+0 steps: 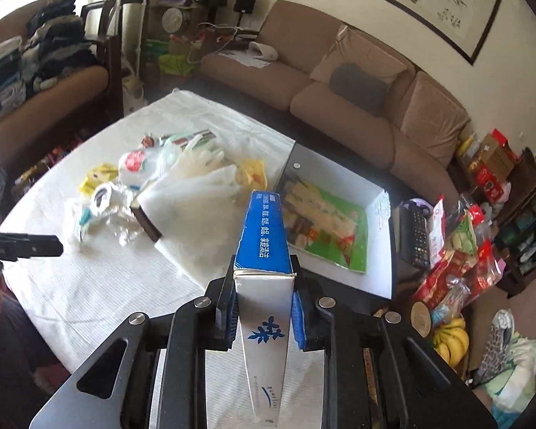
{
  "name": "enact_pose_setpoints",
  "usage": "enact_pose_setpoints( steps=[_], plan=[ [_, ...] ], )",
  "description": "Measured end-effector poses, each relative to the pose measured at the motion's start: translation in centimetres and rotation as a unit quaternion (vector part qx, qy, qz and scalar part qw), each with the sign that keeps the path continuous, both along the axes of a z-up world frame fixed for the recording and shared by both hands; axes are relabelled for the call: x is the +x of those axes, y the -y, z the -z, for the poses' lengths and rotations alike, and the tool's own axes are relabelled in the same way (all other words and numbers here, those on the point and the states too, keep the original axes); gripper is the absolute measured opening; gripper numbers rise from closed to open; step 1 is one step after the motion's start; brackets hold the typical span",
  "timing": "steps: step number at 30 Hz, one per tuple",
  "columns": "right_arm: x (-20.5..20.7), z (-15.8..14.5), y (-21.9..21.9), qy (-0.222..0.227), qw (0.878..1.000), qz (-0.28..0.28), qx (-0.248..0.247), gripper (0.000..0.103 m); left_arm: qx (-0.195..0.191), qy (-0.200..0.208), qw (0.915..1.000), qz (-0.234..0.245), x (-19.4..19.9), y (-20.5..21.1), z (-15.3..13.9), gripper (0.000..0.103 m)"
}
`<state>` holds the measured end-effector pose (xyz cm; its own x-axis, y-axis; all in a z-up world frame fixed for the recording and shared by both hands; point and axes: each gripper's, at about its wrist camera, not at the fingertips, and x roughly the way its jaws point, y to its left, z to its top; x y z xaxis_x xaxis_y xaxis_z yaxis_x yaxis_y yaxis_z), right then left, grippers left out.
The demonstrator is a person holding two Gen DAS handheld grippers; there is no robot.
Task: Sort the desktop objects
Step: 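Carry the white glove box with the right gripper away from the table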
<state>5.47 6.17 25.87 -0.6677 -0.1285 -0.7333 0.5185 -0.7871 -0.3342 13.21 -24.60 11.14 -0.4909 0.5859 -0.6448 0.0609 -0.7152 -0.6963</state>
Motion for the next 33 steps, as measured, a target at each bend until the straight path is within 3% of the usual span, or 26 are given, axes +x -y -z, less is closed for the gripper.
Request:
enact_pose_setpoints(
  steps=[5, 9, 11, 12, 13, 14, 21, 27, 33],
  plan=[
    [4.9, 5.5, 1.4, 0.036, 0.995, -0.035, -0.083, 0.034, -0.043, 0.019, 0.9989, 0.002, 2.7, -0.8, -0.6, 0.08],
    [7.0, 8.9, 3.7, 0.115, 0.984, -0.061, -0.125, 0.057, -0.055, 0.017, 0.9982, -0.016, 4.6, 0.3, -1.6, 0.081],
    [7.9, 9.0, 3.3, 0.138, 0.975, -0.076, -0.157, 0.062, -0.071, 0.025, 0.997, -0.015, 5.1, 0.4, -1.5, 0.081],
    [7.9, 8.9, 2.8, 0.159, 0.968, -0.078, -0.176, 0.07, -0.083, 0.031, 0.996, -0.012, 5.2, 0.3, -1.3, 0.081],
    [7.8, 9.0, 2.4, 0.191, 0.958, -0.079, -0.2, 0.083, -0.091, 0.037, 0.9951, -0.01, 5.3, 0.1, -1.0, 0.081],
    [7.8, 9.3, 1.8, 0.22, 0.946, -0.077, -0.225, 0.085, -0.093, 0.043, 0.9947, -0.009, 5.4, -0.2, -0.5, 0.081],
    [11.7, 10.1, 1.4, 0.191, 0.953, -0.1, -0.211, 0.089, -0.086, 0.082, 0.9925, 0.028, 5.8, -3.9, 3.3, 0.08],
    [13.0, 13.0, 1.8, 0.202, 0.958, -0.09, -0.181, 0.103, -0.038, 0.098, 0.994, 0.032, 7.3, -4.1, 4.4, 0.081],
    [13.9, 14.7, 3.9, 0.179, 0.97, -0.095, -0.135, 0.103, -0.07, 0.102, 0.9923, 0.009, 7.7, -2.4, 4.1, 0.081]
  ],
)
